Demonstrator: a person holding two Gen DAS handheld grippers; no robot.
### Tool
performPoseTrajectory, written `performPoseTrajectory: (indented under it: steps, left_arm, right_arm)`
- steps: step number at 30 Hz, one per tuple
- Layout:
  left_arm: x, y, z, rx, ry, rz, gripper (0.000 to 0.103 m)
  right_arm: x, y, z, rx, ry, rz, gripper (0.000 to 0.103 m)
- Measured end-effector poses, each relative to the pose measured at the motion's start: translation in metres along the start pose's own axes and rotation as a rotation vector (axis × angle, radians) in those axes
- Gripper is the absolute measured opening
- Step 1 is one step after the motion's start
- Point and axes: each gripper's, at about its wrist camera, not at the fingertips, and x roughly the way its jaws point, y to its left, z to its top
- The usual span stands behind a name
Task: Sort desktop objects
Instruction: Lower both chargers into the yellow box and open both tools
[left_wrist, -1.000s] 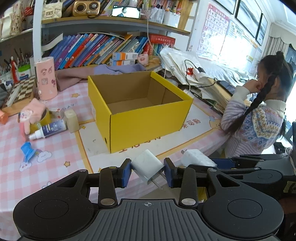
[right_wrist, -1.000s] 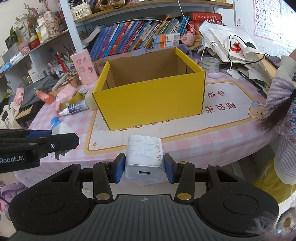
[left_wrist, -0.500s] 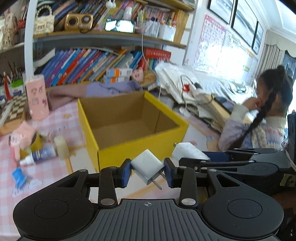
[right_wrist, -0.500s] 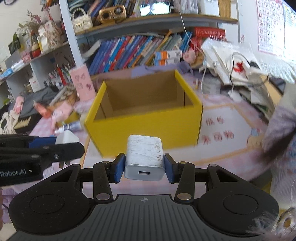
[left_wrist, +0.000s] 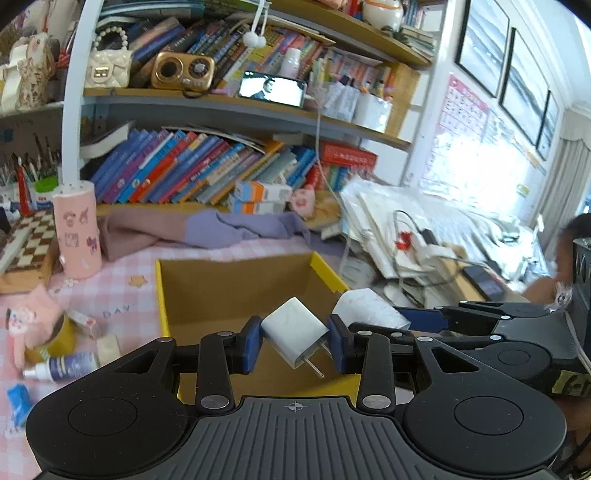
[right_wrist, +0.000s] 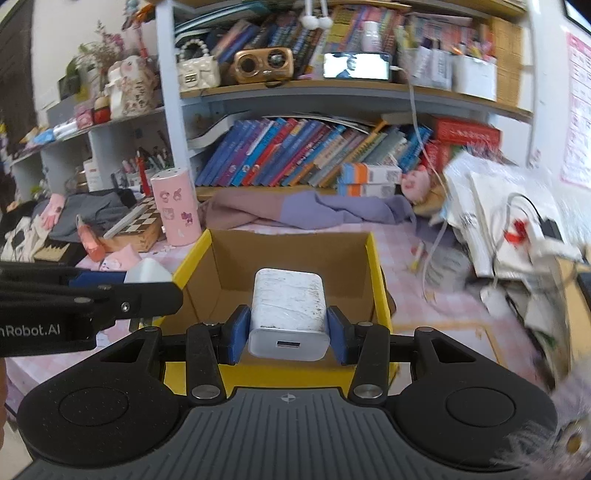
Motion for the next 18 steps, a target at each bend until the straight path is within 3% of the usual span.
performPoseTrajectory:
  steps: [5, 11, 18]
  left_arm:
    - [0.033, 0.005, 0.014, 0.015, 0.036, 0.034, 0.037]
    - [0.079, 0.006, 0.02, 0.1, 0.099, 0.114, 0.037]
    - [0.137, 0.016, 0.024, 0.139, 0.267, 0.176, 0.037]
  right_arm:
    - [0.036, -0.01, 0.014, -0.11, 0.028, 0.053, 0.042]
    - [0.093, -0.013, 0.016, -0.287, 0.131, 0.101, 0.042]
    - [0.156, -0.023, 0.021, -0.395, 0.286, 0.111, 0.042]
